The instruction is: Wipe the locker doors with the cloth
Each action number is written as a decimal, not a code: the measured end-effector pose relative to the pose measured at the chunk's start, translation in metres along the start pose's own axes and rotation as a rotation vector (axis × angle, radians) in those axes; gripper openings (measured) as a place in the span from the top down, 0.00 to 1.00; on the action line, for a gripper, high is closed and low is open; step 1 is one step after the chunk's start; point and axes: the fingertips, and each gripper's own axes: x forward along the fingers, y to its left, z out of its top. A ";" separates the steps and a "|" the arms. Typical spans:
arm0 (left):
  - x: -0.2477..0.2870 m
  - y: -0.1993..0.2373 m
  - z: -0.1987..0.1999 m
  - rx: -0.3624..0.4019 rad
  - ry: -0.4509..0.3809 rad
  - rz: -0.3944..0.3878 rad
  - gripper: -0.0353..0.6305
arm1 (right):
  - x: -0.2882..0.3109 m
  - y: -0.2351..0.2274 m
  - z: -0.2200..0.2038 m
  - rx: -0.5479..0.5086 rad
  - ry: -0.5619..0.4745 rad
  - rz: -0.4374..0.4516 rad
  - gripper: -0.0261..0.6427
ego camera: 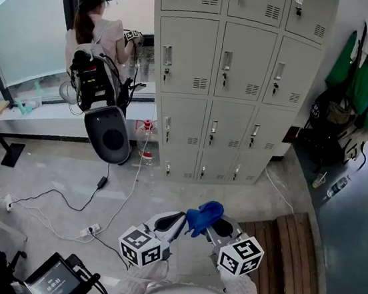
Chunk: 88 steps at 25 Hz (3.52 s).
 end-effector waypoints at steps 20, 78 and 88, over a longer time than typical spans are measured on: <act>0.087 0.141 0.026 -0.069 -0.020 -0.011 0.94 | 0.138 -0.098 0.005 0.025 0.008 -0.020 0.88; 0.242 0.408 0.513 0.504 -0.479 0.045 0.94 | 0.527 -0.194 0.480 -0.457 -0.460 0.088 0.89; 0.244 0.415 0.531 0.489 -0.484 0.030 0.94 | 0.540 -0.199 0.487 -0.462 -0.417 0.051 0.89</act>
